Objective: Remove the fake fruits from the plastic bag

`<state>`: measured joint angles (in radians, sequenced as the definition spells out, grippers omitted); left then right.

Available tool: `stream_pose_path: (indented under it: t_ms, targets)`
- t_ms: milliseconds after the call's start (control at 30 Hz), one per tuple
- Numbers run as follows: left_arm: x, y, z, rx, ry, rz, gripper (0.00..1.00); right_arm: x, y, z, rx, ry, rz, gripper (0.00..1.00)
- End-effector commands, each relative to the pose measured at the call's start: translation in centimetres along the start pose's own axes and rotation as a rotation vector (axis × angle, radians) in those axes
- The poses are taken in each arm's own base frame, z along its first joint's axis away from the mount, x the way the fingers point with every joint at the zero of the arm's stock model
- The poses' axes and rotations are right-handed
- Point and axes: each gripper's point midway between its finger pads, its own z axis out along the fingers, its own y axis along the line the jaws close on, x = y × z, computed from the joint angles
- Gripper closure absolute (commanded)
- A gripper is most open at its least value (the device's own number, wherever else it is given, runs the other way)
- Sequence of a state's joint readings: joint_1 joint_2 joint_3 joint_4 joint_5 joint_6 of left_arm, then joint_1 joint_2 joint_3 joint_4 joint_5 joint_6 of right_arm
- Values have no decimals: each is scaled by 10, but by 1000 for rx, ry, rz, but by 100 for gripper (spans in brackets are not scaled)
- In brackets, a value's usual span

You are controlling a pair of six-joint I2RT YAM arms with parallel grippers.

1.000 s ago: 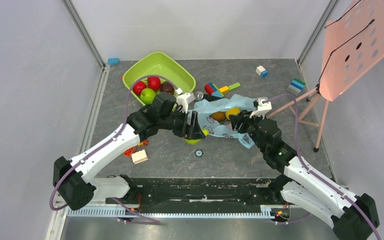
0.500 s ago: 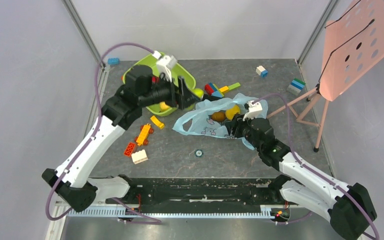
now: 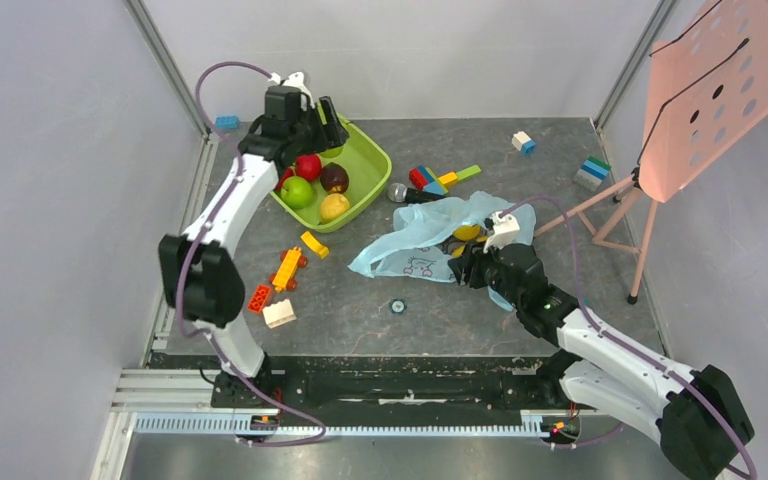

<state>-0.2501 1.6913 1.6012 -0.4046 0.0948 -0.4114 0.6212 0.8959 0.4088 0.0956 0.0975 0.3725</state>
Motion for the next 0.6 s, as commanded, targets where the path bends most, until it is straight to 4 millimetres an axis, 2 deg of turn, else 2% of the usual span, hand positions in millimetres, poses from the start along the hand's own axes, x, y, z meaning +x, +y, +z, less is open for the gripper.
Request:
stream_pose_path:
  t_ms: [0,133,267,400,567]
  targets:
    - [-31,9,42,-55,-104,33,30,-2,7,2,-33,-4,18,50]
    - [-18,33,88,-82,-65,31,30,1,9,5,-44,9,19,50]
    - [-15,52,117,-96,-61,16,31,6,7,8,-39,34,5,50]
    - [-9,59,144,-67,-47,29,32,11,6,11,-32,59,-9,50]
    - [-3,62,166,-44,-48,54,33,12,5,12,-27,72,-21,49]
